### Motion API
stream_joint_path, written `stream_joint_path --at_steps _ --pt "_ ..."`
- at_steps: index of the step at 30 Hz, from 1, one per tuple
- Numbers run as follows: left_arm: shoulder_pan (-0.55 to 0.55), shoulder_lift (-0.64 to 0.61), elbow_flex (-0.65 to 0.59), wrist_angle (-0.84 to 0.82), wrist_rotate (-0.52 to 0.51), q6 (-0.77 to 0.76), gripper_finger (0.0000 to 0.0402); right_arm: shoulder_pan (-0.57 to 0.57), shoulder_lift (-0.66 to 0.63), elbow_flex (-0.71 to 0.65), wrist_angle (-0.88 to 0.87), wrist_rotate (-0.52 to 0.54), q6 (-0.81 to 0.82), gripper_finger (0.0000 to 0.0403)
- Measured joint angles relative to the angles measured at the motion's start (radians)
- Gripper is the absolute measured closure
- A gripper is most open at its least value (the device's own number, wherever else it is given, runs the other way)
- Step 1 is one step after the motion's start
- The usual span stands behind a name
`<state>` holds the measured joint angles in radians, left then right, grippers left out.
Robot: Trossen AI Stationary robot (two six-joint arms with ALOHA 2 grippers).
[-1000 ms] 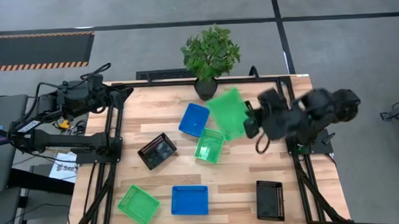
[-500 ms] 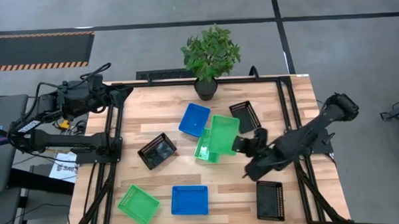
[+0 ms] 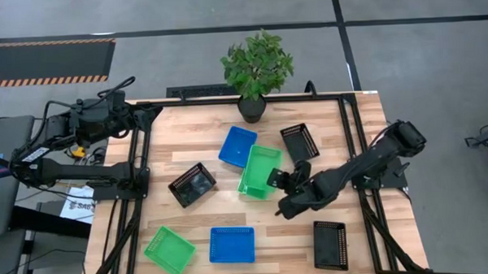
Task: Stack baskets by color
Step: Stack the top green bin on the middle right green bin, then stack the bottom black bin on the top right black bin
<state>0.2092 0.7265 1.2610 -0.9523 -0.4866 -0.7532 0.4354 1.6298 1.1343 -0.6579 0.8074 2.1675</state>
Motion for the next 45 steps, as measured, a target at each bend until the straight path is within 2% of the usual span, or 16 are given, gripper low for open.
stream_joint_path --at_steps 7,20,22,37,41,45 --pt "0.000 0.000 0.000 -0.002 0.002 0.000 0.0120 -0.020 0.088 0.000 0.123 -0.054 -0.001 0.0393" --pt "0.000 0.000 0.000 -0.003 0.003 0.042 0.0120 -0.035 0.108 0.001 0.121 -0.075 -0.018 0.0390" --pt "0.000 -0.001 0.000 -0.003 0.004 0.042 0.0120 -0.040 0.113 0.000 0.121 -0.105 -0.019 0.0384" --pt "0.000 -0.001 0.000 -0.003 0.009 0.080 0.0120 -0.066 0.110 0.001 0.119 -0.153 -0.045 0.0278" --pt "0.000 -0.001 0.000 -0.002 0.009 0.094 0.0120 -0.061 0.064 0.001 0.101 -0.150 -0.111 0.0237" --pt "0.000 -0.001 0.000 0.000 0.001 0.109 0.0120 -0.047 -0.009 0.001 0.000 -0.153 -0.189 0.0194"
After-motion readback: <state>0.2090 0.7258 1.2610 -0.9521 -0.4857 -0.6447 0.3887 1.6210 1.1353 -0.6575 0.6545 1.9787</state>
